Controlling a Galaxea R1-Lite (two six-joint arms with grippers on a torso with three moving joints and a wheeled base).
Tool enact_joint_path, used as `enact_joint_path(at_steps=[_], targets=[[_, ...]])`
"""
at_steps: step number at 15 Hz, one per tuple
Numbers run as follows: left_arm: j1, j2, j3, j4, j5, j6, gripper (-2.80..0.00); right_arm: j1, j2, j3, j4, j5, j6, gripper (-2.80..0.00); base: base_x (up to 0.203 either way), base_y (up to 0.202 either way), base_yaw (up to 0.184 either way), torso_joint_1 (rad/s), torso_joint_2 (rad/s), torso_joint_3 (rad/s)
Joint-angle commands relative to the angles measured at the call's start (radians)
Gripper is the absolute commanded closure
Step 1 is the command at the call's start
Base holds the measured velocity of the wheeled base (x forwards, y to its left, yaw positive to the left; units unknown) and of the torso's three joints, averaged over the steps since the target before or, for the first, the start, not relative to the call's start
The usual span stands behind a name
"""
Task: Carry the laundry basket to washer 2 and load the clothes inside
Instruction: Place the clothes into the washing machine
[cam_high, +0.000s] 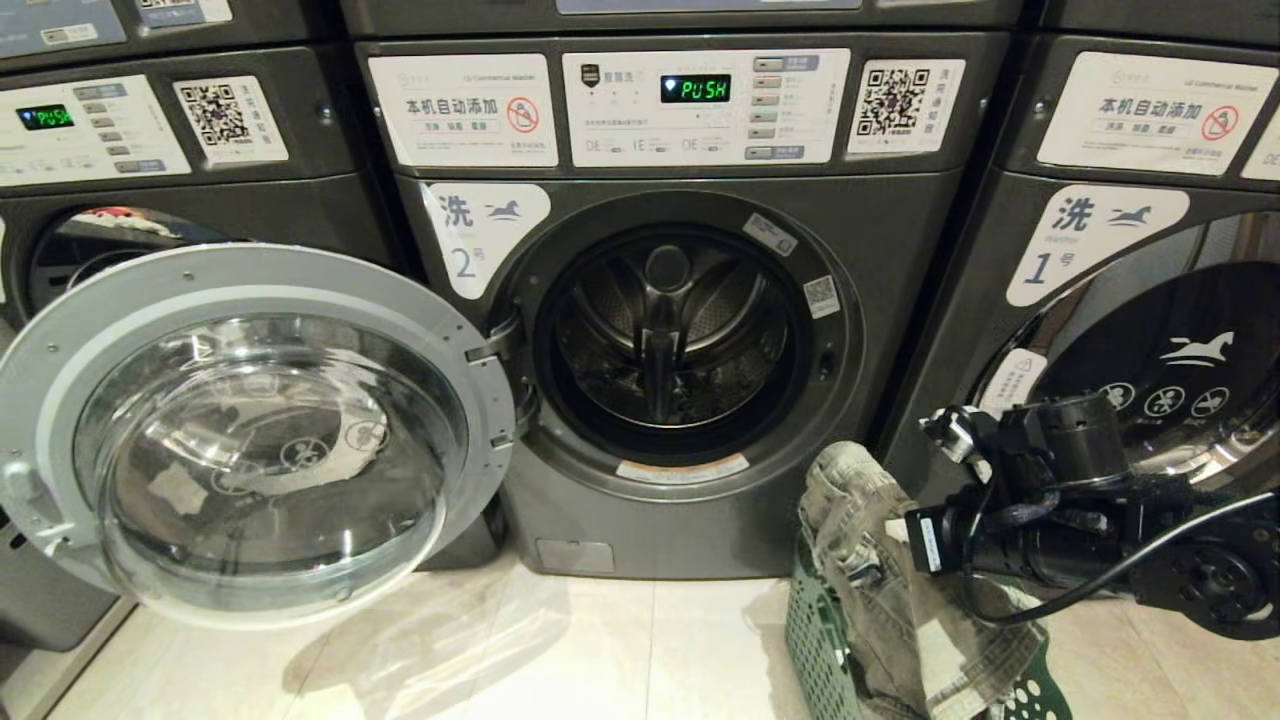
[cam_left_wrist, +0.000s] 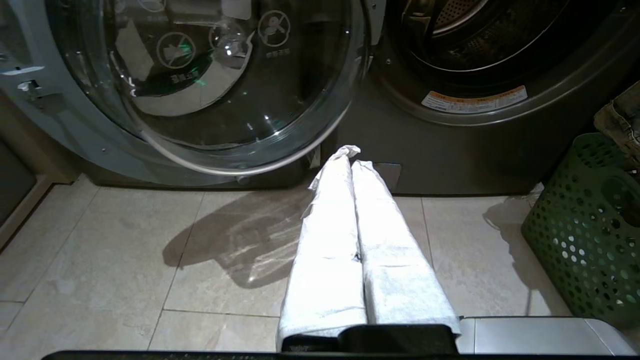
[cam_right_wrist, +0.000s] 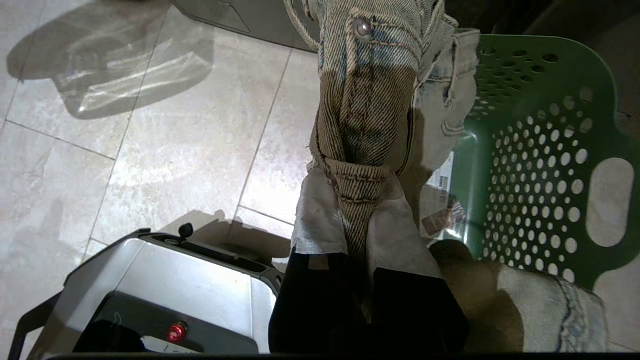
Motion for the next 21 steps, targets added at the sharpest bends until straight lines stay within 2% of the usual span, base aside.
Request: enact_joint_path(at_steps=[1,7,10,12,13,21], targets=[[0.001,0.000,0.000,0.000,0.000,0.000,0.00,0.000,0.001,-0.001,-0.003,0.000,0.001,0.00,0.000,0.193,-0.002,-0.002,0.01,0.002],[0.000,0.000,0.000,0.000,0.000,0.000,0.00,-0.002,-0.010,0.000,-0.003,-0.011,0.000,0.00,0.000,0.194,-0.001,0.004,0.00,0.003],[0.001,0.000,0.000,0.000,0.000,0.000,0.00,-0.005,-0.025,0.011,-0.004,-0.011,-0.028,0.00,0.000,0.134,-0.002,0.003,0.00,0.001],[-0.001,0.000,0.000,0.000,0.000,0.000,0.00,-0.013,-0.044,0.032,-0.009,-0.004,-0.128,0.00,0.000,0.000,0.000,0.000,0.00,0.000],[-0.001,0.000,0.000,0.000,0.000,0.000,0.00,-0.016,-0.060,0.041,-0.009,0.002,-0.150,0.00,0.000,0.000,0.000,0.000,0.00,0.000],[0.001,0.000,0.000,0.000,0.000,0.000,0.00,-0.021,-0.073,0.054,-0.009,-0.003,-0.166,0.00,0.000,0.000,0.000,0.000,0.00,0.000]])
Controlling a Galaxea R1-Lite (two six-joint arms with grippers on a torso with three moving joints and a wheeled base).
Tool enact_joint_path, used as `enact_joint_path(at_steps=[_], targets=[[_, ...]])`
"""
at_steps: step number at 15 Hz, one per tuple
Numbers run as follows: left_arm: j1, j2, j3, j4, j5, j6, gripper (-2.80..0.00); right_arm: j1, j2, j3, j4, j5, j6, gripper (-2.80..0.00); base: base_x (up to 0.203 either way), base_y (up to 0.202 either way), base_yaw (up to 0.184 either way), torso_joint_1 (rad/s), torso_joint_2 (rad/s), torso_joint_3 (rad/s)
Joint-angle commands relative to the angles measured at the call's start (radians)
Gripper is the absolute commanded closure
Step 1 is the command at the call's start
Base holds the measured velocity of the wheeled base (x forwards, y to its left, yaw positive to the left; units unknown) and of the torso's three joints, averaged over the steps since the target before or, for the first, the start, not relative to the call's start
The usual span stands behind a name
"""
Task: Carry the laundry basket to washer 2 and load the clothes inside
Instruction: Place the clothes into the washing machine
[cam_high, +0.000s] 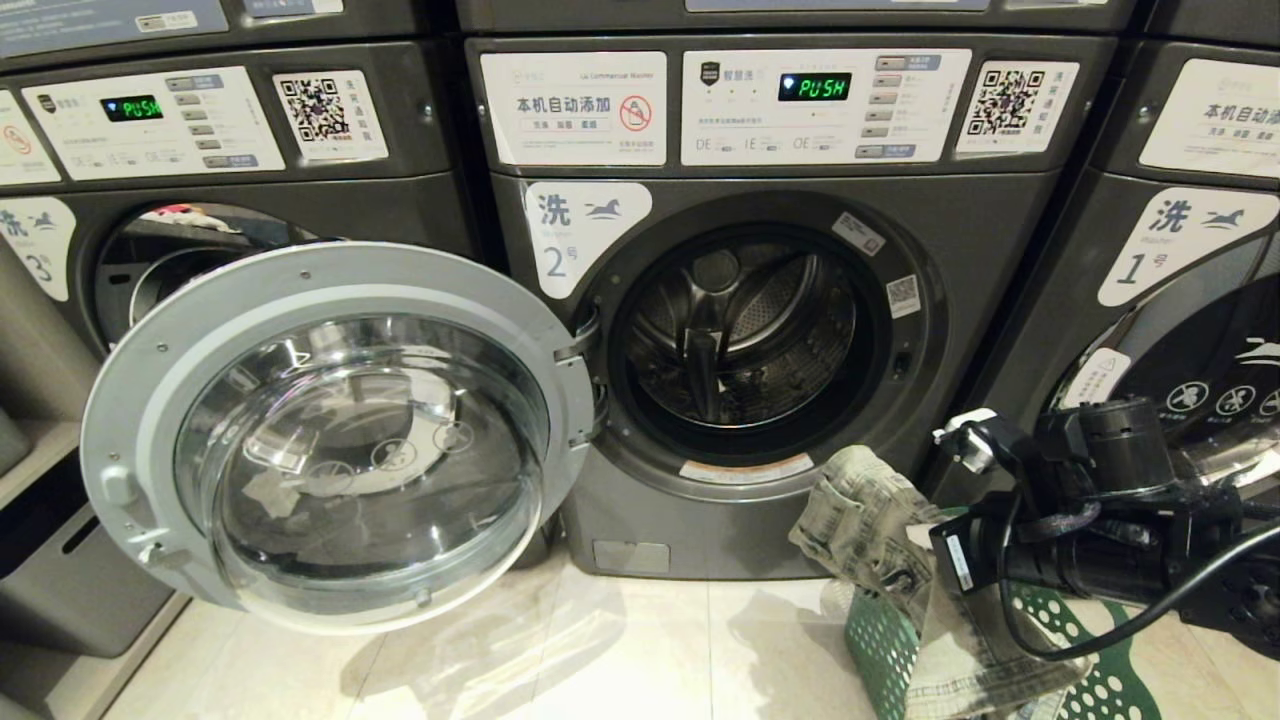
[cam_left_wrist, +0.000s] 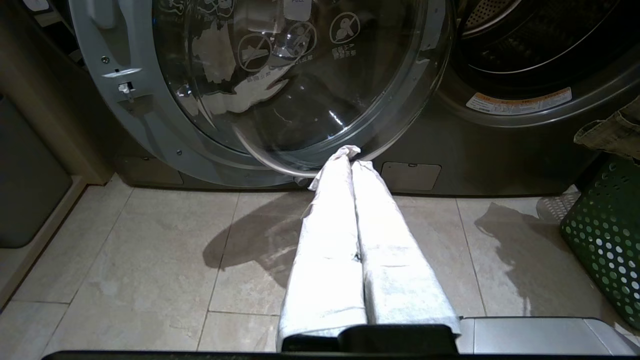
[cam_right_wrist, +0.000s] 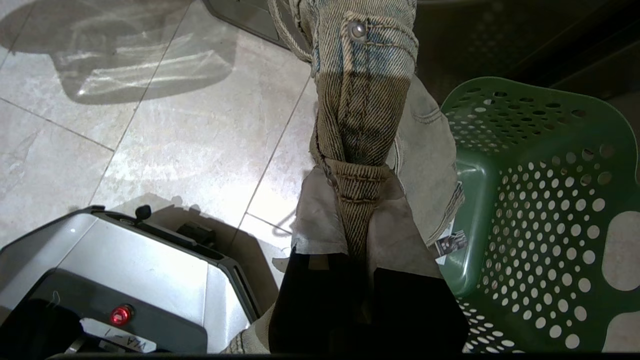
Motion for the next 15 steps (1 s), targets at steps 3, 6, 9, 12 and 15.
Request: enact_joint_path(at_steps=[3,6,9,12,15], targets=[[0.000,0.000,0.000,0.000,0.000,-0.001,0.00,-0.023,-0.005,-0.012,-0.004,0.002,0.004,0.00,0.000,0.000,0.000,0.000,0.00,0.000],[0.001,0.000,0.000,0.000,0.000,0.000,0.00,-0.038,-0.002,-0.004,-0.004,0.005,0.007,0.00,0.000,0.000,0.000,0.000,0.00,0.000],[-0.001,0.000,0.000,0.000,0.000,0.000,0.00,-0.038,0.003,-0.001,-0.004,0.005,0.008,0.00,0.000,0.000,0.000,0.000,0.00,0.000],[0.001,0.000,0.000,0.000,0.000,-0.001,0.00,-0.038,0.004,-0.004,-0.004,0.005,0.010,0.00,0.000,0.000,0.000,0.000,0.00,0.000],[0.001,0.000,0.000,0.000,0.000,-0.002,0.00,-0.039,0.003,-0.004,-0.004,0.005,0.008,0.00,0.000,0.000,0.000,0.000,0.00,0.000]])
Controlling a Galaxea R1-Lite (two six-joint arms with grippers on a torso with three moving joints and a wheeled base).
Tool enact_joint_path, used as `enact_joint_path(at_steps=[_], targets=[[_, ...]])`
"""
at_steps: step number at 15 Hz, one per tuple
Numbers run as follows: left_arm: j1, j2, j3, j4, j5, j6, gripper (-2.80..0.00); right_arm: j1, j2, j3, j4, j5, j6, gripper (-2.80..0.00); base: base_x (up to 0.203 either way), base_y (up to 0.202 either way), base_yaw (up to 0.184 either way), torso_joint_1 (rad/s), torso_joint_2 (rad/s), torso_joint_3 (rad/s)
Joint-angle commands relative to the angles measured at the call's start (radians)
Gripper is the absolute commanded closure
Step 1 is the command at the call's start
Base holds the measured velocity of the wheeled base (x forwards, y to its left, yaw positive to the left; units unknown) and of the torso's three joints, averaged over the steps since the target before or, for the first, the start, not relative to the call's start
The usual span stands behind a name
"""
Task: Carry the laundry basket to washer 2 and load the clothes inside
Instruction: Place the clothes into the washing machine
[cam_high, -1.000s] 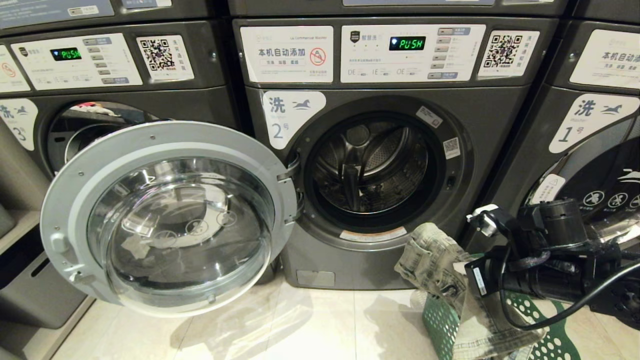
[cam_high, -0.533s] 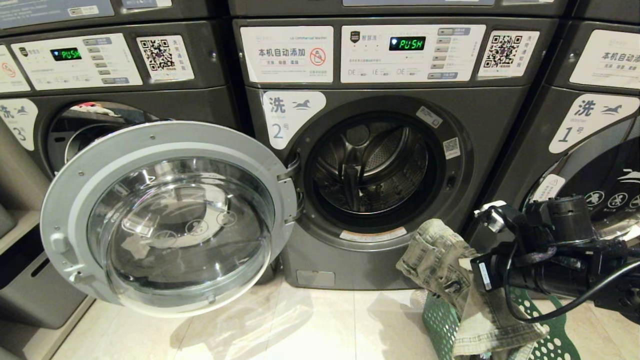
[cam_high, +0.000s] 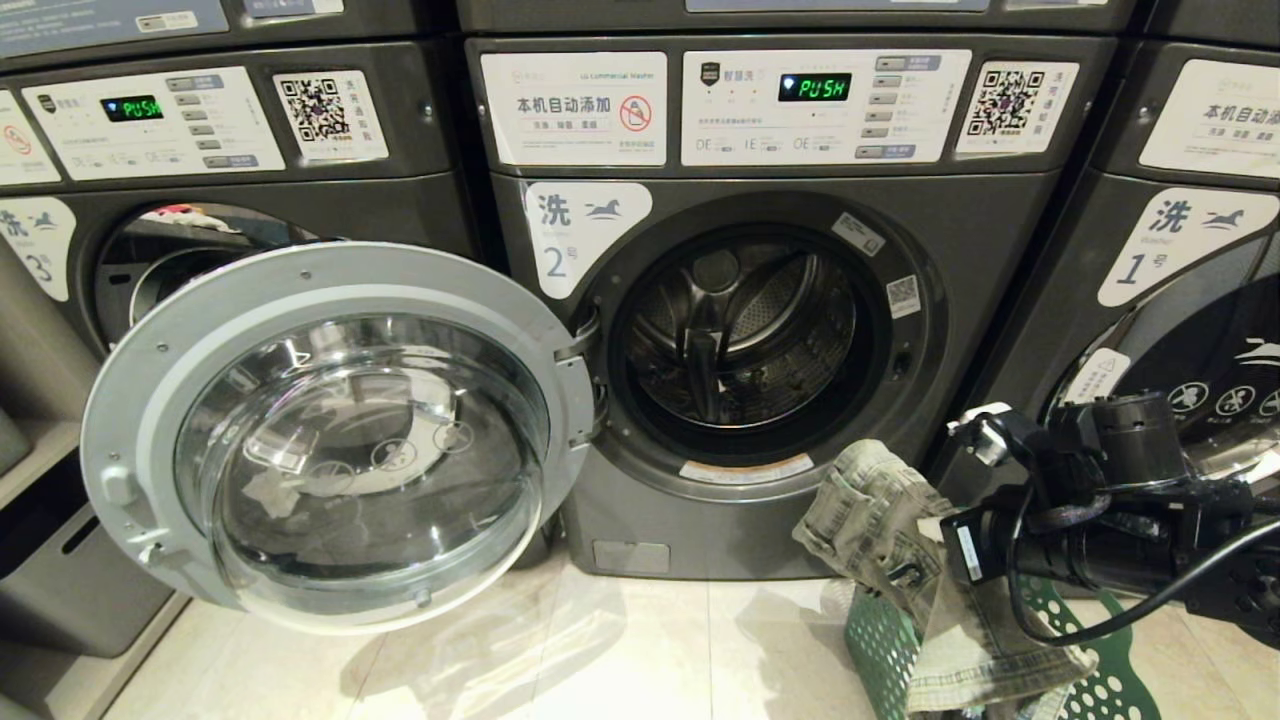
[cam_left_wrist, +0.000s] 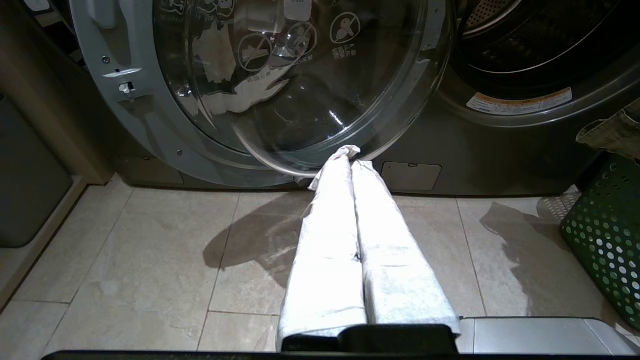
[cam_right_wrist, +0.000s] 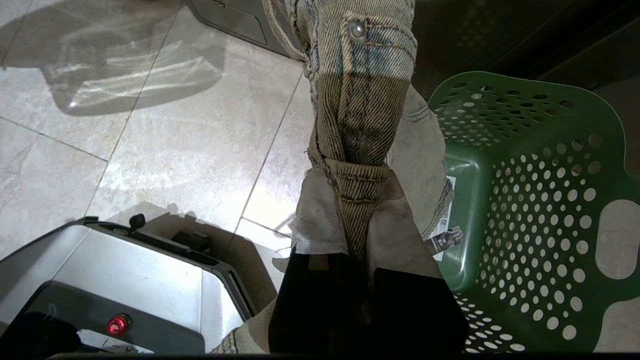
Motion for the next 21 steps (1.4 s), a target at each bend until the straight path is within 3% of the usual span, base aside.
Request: enact_joint_path(at_steps=[1,19,21], targets=[[0.001,0.000,0.000,0.000,0.000,0.000,0.00,0.000,0.001,0.001,-0.003,0.000,-0.001,0.00,0.000,0.000,0.000,0.000,0.00,0.000],[-0.001,0.000,-0.005,0.011,0.000,0.005,0.00,-0.005,0.001,0.007,-0.004,0.000,-0.005,0.00,0.000,0.000,0.000,0.000,0.00,0.000],[-0.004,0.000,-0.005,0.011,-0.001,0.005,0.00,-0.005,0.001,0.009,-0.004,0.002,-0.005,0.00,0.155,0.000,0.001,0.003,0.00,0.009]])
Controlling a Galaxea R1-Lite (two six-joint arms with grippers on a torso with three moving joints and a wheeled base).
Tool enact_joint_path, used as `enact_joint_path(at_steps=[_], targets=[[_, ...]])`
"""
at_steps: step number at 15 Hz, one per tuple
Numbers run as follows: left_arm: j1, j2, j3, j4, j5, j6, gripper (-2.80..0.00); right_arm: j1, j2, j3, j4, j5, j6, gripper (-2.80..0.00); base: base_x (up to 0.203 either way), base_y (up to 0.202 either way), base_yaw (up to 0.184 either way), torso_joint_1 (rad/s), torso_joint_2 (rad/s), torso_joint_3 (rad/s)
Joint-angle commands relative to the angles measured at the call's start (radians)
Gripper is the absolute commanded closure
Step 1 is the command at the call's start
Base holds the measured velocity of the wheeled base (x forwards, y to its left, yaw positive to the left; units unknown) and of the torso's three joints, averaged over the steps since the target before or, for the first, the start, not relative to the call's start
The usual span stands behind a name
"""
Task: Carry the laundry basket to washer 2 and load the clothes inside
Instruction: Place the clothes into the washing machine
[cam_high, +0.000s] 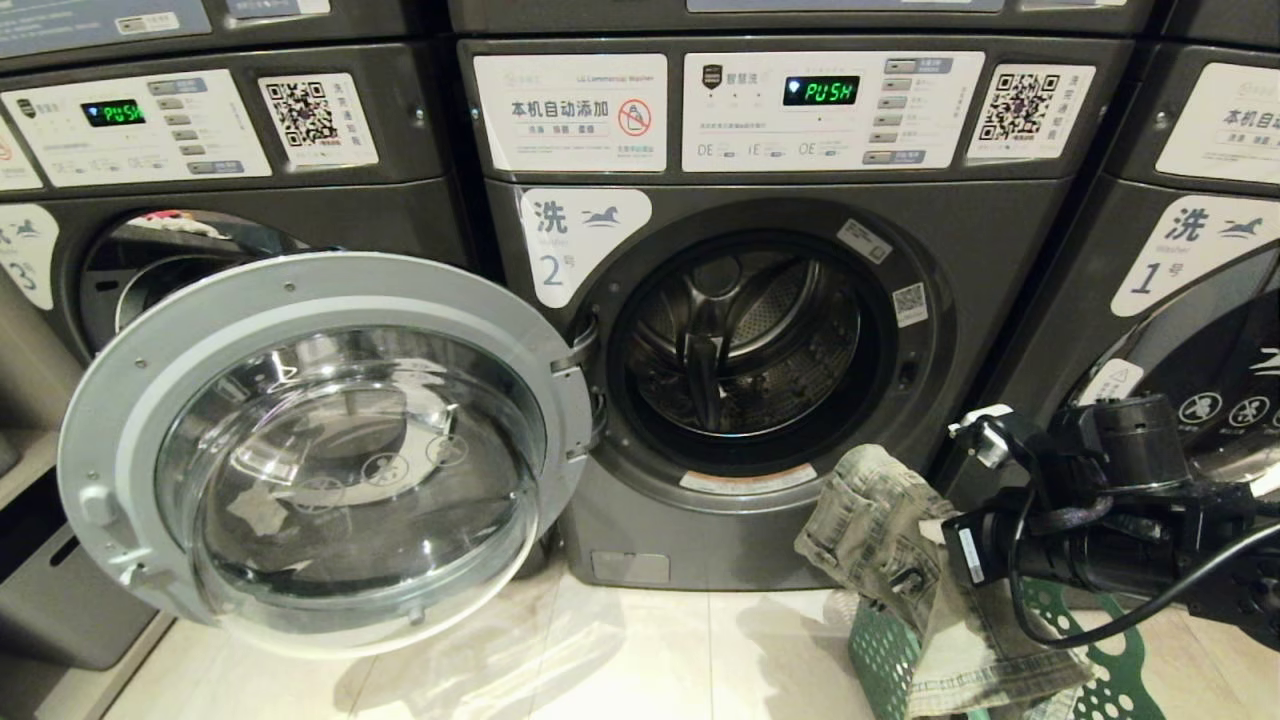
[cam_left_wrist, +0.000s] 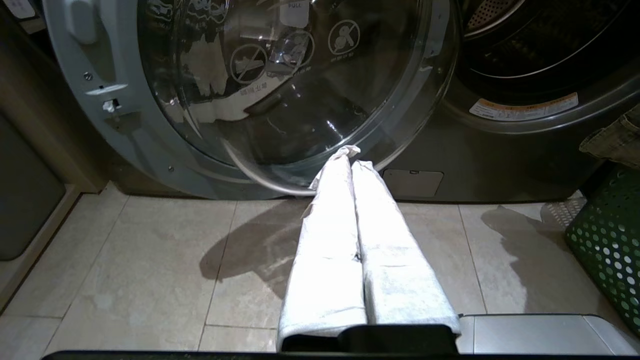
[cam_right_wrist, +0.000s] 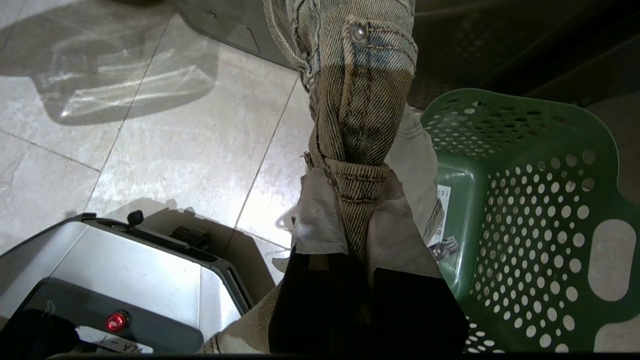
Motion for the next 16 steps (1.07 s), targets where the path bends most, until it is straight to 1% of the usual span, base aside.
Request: enact_joint_path(at_steps=[1,7,9,14,15,16], targets=[[0.000,0.000,0.000,0.002,-0.001,0.001,0.00,0.000,0.004,-0.001,-0.003,0.001,-0.001,0.00,0.194,0.000,0.000,0.007,0.00,-0.002],[0.000,0.000,0.003,-0.006,-0.001,0.000,0.00,0.000,0.013,-0.001,-0.003,0.001,-0.001,0.00,0.195,0.000,-0.002,0.002,0.00,0.003],[0.000,0.000,0.003,-0.007,0.001,-0.002,0.00,0.000,0.014,0.006,-0.003,0.001,-0.003,0.00,0.150,0.000,0.002,0.004,0.00,0.002],[0.000,0.000,0.003,-0.007,-0.001,0.000,0.00,0.004,0.024,-0.007,-0.006,-0.001,-0.002,0.00,0.000,0.000,0.000,0.000,0.00,0.000],[0.000,0.000,0.003,-0.007,-0.001,-0.001,0.00,0.005,0.044,-0.014,-0.041,0.000,0.000,0.00,0.000,0.000,0.000,0.000,0.00,0.000],[0.000,0.000,0.004,-0.007,-0.001,-0.002,0.00,0.006,0.081,-0.020,-0.115,0.000,0.000,0.00,0.000,0.000,0.000,0.000,0.00,0.000]])
